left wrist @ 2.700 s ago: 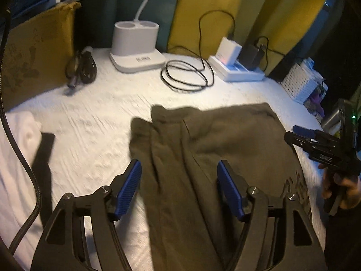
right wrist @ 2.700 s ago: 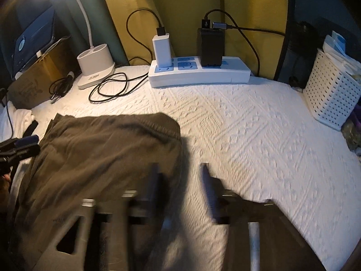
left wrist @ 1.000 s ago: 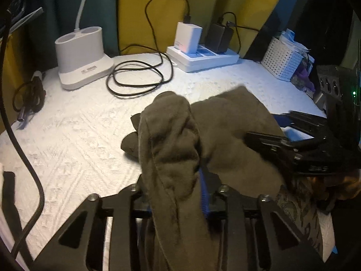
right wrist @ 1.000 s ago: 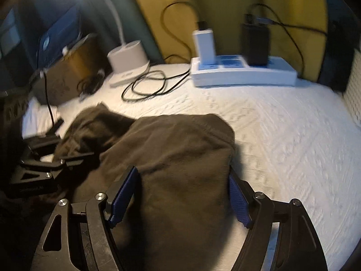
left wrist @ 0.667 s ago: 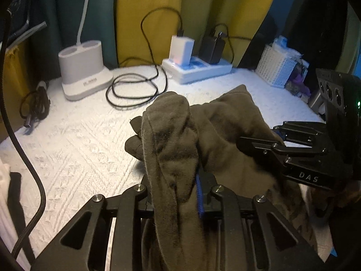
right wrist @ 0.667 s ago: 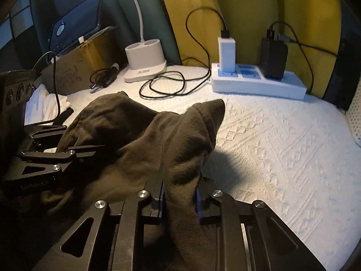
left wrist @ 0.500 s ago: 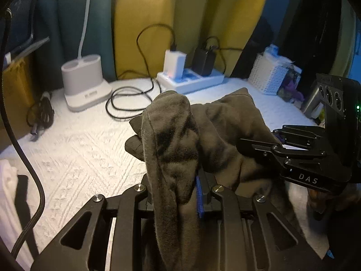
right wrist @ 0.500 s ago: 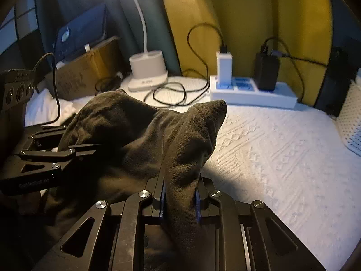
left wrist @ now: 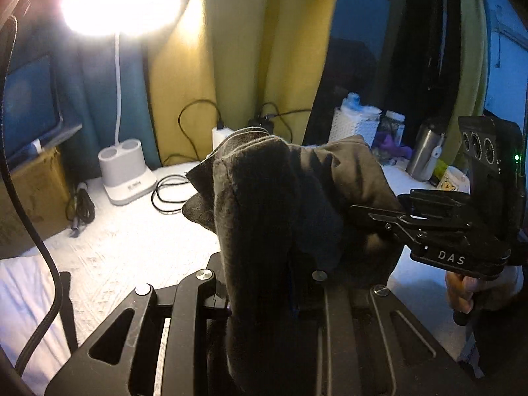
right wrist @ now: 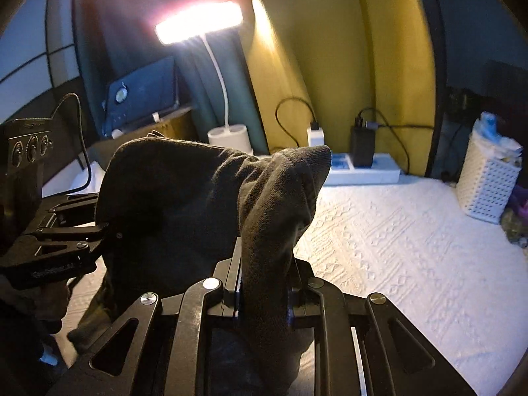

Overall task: Fold small clothes
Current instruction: 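Lift the held shirt high with both grippers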

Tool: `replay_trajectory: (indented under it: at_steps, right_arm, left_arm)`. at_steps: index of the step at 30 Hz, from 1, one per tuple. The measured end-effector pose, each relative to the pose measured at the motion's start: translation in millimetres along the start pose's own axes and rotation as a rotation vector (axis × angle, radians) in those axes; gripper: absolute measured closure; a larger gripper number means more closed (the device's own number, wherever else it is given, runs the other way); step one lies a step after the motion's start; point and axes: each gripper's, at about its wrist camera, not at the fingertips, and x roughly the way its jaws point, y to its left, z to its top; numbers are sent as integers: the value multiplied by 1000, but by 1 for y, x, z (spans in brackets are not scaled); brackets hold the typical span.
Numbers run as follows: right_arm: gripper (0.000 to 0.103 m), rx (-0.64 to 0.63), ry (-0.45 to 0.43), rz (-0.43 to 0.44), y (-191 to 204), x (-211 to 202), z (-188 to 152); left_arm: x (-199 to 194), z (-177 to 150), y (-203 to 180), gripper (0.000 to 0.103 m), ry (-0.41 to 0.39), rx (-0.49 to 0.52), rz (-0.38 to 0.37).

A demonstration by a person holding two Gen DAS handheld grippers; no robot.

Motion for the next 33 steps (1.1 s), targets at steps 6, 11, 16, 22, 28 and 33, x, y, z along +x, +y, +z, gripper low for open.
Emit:
replay_trajectory:
  at_steps: [6,11,16,22,28,33]
  right_arm:
    - [84,-19,-64,-9,12,-39,0]
    - [84,-42,-112,-17,23,-66,0]
    - [84,-80,-155,-15,42,-90,0]
    - [84,-135,-211,-9,65,-120,2]
    - [84,-194,-286,2,92,-153,8]
    - [84,-244,-333,17,115,-175,15]
  left_arm:
    - [-27,4,-16,81,-50,31,-3]
    - [-52,4,-27,81,-95,30,23]
    - [-71,3,-32,81,-112,10,57]
    - [-104,0,-39,81,-179,26,94]
    - [-141,-2,-44,81,-254,47,115]
    - [-167,-2,-45,81,-308,61,139]
